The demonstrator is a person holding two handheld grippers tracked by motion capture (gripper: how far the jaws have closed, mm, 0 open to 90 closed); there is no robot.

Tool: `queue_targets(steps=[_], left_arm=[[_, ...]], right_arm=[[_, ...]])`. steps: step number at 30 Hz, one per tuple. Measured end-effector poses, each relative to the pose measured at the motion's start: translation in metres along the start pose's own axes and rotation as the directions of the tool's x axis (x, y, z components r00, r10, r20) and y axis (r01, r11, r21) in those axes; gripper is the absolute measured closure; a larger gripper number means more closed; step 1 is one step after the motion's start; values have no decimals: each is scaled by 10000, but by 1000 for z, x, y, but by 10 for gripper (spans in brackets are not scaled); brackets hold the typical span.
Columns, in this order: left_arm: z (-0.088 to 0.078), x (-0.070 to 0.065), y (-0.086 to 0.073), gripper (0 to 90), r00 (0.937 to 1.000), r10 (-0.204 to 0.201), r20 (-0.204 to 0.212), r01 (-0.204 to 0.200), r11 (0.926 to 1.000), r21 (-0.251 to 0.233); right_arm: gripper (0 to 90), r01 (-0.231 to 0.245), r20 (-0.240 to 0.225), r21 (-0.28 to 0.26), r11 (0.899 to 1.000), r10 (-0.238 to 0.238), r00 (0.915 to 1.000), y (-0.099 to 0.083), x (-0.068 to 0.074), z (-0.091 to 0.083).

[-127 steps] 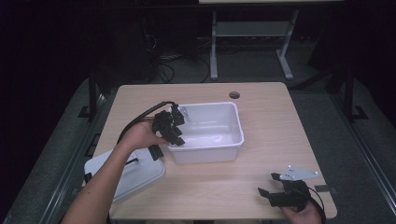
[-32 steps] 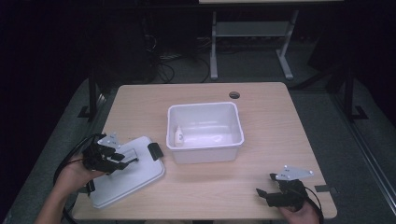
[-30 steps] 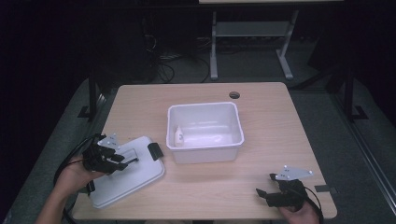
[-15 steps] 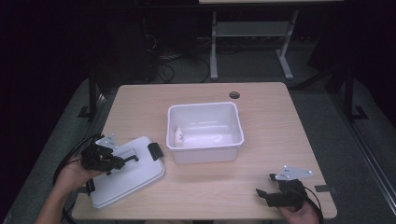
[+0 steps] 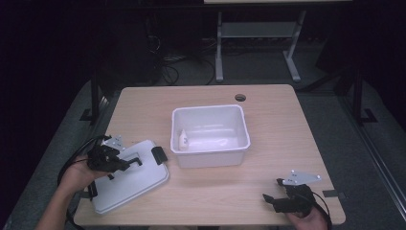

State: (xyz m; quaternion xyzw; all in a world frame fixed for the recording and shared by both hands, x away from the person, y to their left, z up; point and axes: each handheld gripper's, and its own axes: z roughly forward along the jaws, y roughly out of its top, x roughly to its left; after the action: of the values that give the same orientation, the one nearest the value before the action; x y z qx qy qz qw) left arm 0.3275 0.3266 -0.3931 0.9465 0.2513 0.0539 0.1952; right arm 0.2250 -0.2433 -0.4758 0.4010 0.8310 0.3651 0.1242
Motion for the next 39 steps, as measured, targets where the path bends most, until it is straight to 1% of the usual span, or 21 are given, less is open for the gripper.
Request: queue_targets(steps=[2, 8, 13, 14, 17, 19, 20, 21, 24, 25, 26, 27, 28, 29, 33, 35, 36, 37, 38, 39], left_arm=[[0, 1, 0, 839, 10000, 16, 55, -16, 10000, -24], [-3, 3, -2, 842, 10000, 26, 31, -25, 9999, -101], [-12, 2, -2, 842, 10000, 61, -9, -61, 9997, -239], [-16, 1, -2, 842, 9999, 135, -18, -135, 9996, -257], [-19, -1, -1, 842, 9999, 172, -2, -172, 9996, -215], [-23, -3, 1, 842, 9996, 266, -39, -267, 9995, -170], [-28, -4, 2, 842, 9994, 352, -39, -353, 9993, -155], [-28, -4, 2, 842, 9994, 352, -39, -353, 9993, -155], [-40, -6, 5, 842, 9991, 427, -26, -427, 9990, -159], [-40, -6, 5, 842, 9991, 427, -26, -427, 9990, -159], [-46, -6, 7, 842, 9987, 509, -69, -510, 9986, -160], [-46, -6, 7, 842, 9987, 509, -69, -510, 9986, -160], [-49, -7, 8, 842, 9987, 503, -42, -504, 9986, -146], [-53, -6, 9, 842, 9983, 586, -57, -587, 9982, -130], [-67, -7, 14, 842, 9974, 698, -168, -700, 9974, -140], [-74, -7, 16, 842, 9972, 703, -250, -709, 9972, -241], [-81, -6, 18, 842, 9968, 759, -261, -766, 9967, -251], [-81, -6, 18, 842, 9968, 759, -261, -766, 9967, -251], [-87, -6, 19, 842, 9966, 761, -304, -769, 9967, -265], [-90, -7, 20, 842, 9969, 719, -327, -729, 9968, -317]], right_arm=[[206, -2, 1, -5, 10000, 2, 10000, 0, 0, 0], [207, -22, 0, -14, 10000, 22, 10000, 0, 0, 0], [205, -30, 17, -10, 10000, 30, 10000, 0, 0, 0], [205, -16, 4, -13, 10000, 16, 10000, 0, 0, 0], [205, 17, 14, 0, 10000, -17, 10000, 0, 0, 0], [205, 10, 17, 2, 10000, -10, 10000, 0, 0, 0], [205, 27, 32, -2, 10000, -27, 10000, 0, 0, 0], [205, 27, 32, -2, 10000, -27, 10000, 0, 0, 0], [204, 24, 54, 8, 10000, -24, 10000, 0, 0, 0], [204, 24, 54, 8, 10000, -24, 10000, 0, 0, 0], [204, 29, 50, -9, 10000, -29, 10000, 1, 0, 0], [204, 29, 50, -9, 10000, -29, 10000, 1, 0, 0], [204, 26, 54, -12, 10000, -26, 10000, 1, 0, 0], [204, 24, 60, -13, 10000, -24, 10000, 1, 0, 0], [203, -6, 48, -21, 10000, 6, 10000, 1, 0, 0], [204, 10, 56, -27, 10000, -10, 10000, 1, 0, 0], [203, 21, 51, -27, 10000, -20, 10000, 1, 0, 0], [203, 21, 51, -27, 10000, -20, 10000, 1, 0, 0], [203, 22, 43, -35, 10000, -22, 10000, 1, 0, 0], [204, 17, 45, -47, 10000, -17, 10000, 1, 0, 0]])
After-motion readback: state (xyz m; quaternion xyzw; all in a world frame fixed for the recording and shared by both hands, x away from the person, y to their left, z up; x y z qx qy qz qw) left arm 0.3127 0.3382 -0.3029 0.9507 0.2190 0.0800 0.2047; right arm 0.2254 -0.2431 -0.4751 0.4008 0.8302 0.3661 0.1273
